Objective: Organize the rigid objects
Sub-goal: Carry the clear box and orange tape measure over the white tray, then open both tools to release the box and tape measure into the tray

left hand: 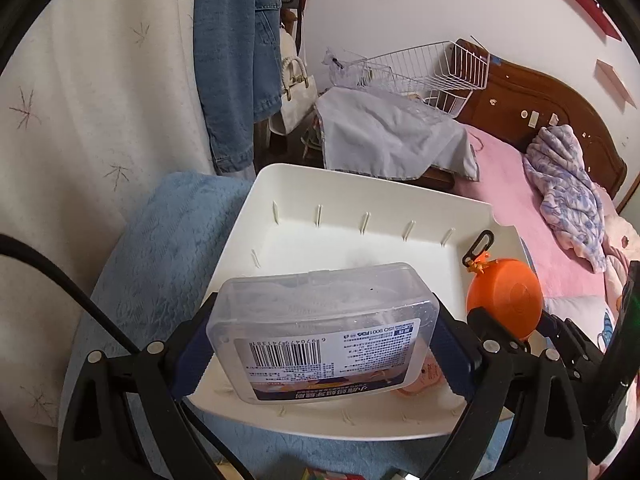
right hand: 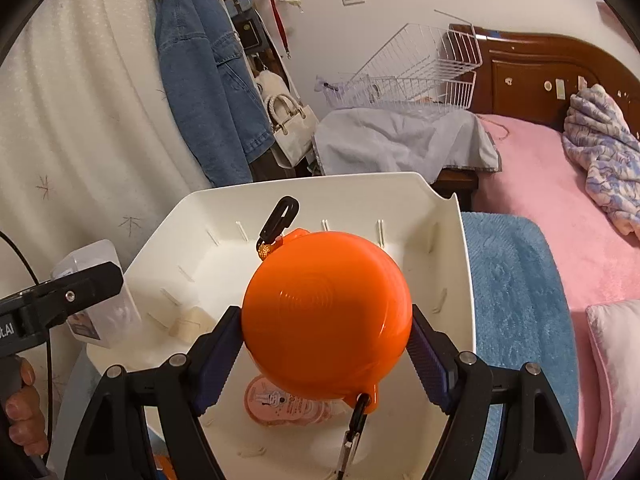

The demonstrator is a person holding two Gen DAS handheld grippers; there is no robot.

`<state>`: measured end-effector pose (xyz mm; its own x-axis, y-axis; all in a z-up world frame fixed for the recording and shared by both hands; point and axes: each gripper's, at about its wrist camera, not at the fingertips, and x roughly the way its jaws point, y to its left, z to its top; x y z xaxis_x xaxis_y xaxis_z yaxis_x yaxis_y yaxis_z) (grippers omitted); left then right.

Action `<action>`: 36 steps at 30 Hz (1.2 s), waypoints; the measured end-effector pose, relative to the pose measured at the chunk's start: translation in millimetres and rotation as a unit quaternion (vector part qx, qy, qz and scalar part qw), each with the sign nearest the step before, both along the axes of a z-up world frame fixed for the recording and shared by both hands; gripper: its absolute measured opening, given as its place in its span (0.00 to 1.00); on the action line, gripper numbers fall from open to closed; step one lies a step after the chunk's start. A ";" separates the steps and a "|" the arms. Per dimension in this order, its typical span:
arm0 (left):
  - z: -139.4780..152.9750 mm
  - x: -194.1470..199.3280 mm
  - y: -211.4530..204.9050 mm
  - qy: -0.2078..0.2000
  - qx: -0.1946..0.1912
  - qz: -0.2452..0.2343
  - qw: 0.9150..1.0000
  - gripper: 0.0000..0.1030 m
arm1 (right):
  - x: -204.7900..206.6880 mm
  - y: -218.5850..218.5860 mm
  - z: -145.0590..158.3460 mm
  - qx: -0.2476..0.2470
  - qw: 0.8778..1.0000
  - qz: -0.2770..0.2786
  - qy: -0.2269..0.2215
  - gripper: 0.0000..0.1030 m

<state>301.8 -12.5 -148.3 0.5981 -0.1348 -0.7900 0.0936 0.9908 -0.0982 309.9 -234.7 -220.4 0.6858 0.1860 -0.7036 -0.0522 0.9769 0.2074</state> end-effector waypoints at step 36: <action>39.5 -46.9 42.6 -0.066 0.019 -0.011 0.998 0.94 | -29.7 8.4 36.3 0.011 0.998 -0.060 -0.035 0.82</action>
